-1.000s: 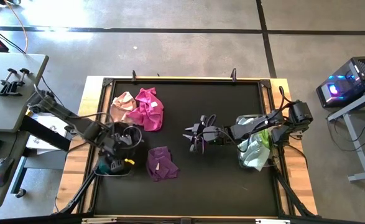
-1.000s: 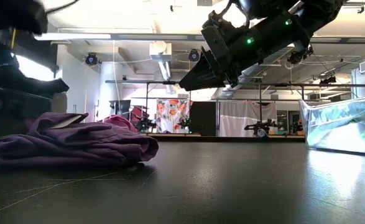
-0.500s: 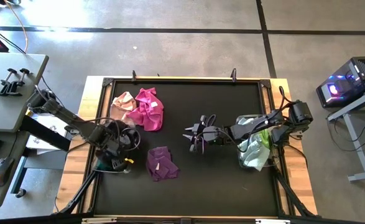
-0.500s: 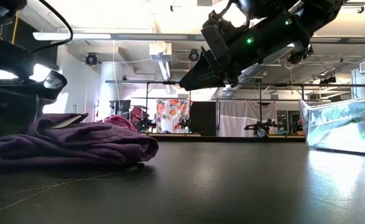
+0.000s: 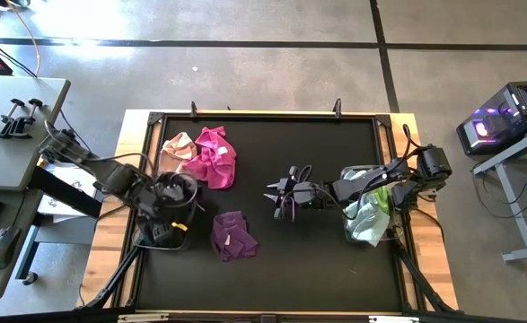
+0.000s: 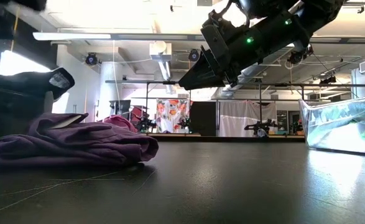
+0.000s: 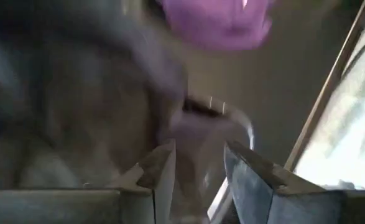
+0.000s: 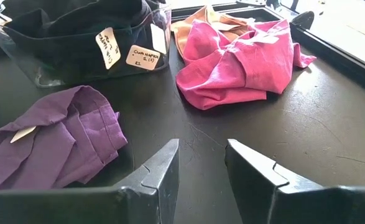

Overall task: Sort towels by color in basket
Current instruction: Put the black towel into the left transparent bin

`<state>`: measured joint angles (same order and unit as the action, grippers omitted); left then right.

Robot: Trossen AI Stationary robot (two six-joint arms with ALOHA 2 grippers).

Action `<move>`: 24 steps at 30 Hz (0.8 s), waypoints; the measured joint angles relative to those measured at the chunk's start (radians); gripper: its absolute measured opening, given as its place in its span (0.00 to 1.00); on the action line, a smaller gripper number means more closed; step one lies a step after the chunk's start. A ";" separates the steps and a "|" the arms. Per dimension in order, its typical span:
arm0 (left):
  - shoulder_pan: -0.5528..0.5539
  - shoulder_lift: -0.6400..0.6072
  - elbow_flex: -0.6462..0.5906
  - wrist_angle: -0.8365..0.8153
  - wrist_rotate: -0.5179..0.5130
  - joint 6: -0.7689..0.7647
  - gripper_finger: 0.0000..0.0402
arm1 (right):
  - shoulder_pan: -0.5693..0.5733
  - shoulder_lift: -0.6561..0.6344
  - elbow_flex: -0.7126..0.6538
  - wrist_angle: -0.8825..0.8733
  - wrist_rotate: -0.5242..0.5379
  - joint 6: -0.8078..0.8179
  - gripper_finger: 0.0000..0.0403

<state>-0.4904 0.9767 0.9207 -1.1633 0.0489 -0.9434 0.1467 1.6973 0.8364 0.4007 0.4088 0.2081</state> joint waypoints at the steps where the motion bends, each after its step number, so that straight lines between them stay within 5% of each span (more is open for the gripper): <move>1: 0.000 -0.001 0.015 0.006 -0.051 0.037 0.30 | 0.000 0.000 0.000 0.000 0.000 0.000 0.31; 5: 0.008 0.004 0.013 0.070 -0.407 0.088 0.26 | 0.000 0.000 0.000 0.000 0.000 0.000 0.31; 7: 0.029 0.013 -0.009 0.090 -0.503 0.053 0.24 | 0.000 0.000 0.000 0.000 0.000 0.000 0.31; 24: 0.162 0.025 -0.290 -0.002 -0.528 -0.183 0.01 | 0.000 0.000 0.000 0.000 0.000 0.000 0.31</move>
<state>-0.3287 1.0015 0.6310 -1.1656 -0.4794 -1.1264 0.1467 1.6974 0.8364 0.4004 0.4088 0.2077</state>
